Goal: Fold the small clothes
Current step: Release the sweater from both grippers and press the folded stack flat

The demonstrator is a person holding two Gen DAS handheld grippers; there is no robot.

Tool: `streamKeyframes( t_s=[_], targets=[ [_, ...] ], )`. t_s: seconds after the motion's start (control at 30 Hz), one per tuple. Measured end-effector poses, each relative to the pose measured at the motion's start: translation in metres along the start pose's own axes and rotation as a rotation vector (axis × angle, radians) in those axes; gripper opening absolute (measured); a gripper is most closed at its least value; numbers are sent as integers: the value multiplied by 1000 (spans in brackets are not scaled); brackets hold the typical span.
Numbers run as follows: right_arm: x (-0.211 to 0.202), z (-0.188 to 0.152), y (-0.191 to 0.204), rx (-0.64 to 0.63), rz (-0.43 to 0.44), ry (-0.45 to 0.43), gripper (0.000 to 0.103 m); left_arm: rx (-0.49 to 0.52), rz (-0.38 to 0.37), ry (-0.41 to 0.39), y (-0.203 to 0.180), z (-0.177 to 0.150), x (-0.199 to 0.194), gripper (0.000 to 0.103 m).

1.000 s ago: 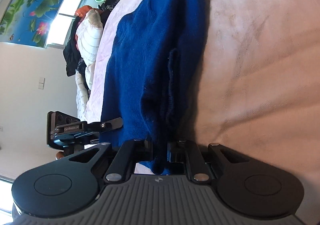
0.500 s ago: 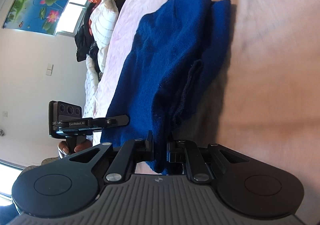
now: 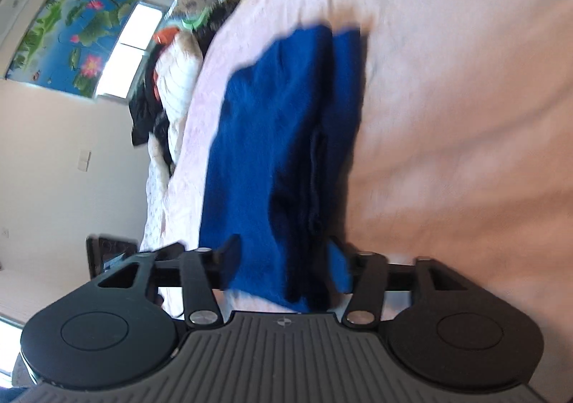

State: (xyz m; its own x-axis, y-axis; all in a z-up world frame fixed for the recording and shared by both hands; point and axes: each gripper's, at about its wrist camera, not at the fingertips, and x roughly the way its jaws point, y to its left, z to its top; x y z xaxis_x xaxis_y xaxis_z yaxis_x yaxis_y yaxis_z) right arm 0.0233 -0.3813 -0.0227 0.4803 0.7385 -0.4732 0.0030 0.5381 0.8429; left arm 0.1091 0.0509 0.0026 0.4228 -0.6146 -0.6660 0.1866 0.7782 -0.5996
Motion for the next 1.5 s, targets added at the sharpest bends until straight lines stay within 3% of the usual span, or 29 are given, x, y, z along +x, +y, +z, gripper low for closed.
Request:
streamKeyframes(
  t_s=[0.1,0.17,0.23,0.33,0.4,0.43,0.47,0.5,0.6,0.73,0.8,0.83,0.97,1.03,1.1,1.17,1.27,1.37,1.43,1.5],
  targets=[
    [-13,27,9,-40,-55,-144,57,243,249,-213,-49,-4,-14,79],
    [-1,49,25,-90,-81,-195,56,370,270,-268,-77,-11,-4,79],
    [27,76,42,-122,-177,-237,55,434,287,-248,-98,-20,25,79],
    [75,101,54,-213,-360,-178,56,446,376,-178,-109,-35,71,79],
    [102,105,51,-258,-484,-107,48,434,395,-147,-101,-41,83,79],
    [106,103,50,-274,-486,-118,39,407,395,-129,-95,-43,85,80],
    [106,101,49,-283,-462,-127,19,369,384,-126,-89,-43,88,81],
    [104,99,46,-268,-426,-128,12,340,370,-132,-84,-42,86,83],
    [93,91,48,-296,-397,-170,11,344,371,-123,-80,-44,86,84],
    [82,87,25,-218,-391,-181,7,358,377,-125,-81,-47,88,88],
    [81,82,20,-209,-367,-206,10,368,385,-130,-82,-48,90,90],
    [82,81,21,-211,-364,-212,22,368,385,-131,-82,-48,90,90],
    [75,79,29,-193,-386,-260,35,368,383,-125,-81,-45,89,90],
    [60,72,40,-218,-407,-369,34,370,385,-126,-81,-45,89,90],
    [55,67,57,-283,-383,-415,34,371,388,-128,-83,-47,88,91],
    [64,62,75,-369,-368,-381,37,371,391,-129,-83,-47,88,93],
    [93,58,89,-501,-407,-301,49,371,394,-131,-83,-48,88,93],
    [125,57,69,-505,-516,-211,51,372,394,-138,-83,-50,88,93],
    [126,46,66,-609,-517,-253,50,374,395,-142,-83,-51,88,93],
    [126,43,72,-611,-543,-242,50,374,399,-145,-84,-52,88,94]
  ],
)
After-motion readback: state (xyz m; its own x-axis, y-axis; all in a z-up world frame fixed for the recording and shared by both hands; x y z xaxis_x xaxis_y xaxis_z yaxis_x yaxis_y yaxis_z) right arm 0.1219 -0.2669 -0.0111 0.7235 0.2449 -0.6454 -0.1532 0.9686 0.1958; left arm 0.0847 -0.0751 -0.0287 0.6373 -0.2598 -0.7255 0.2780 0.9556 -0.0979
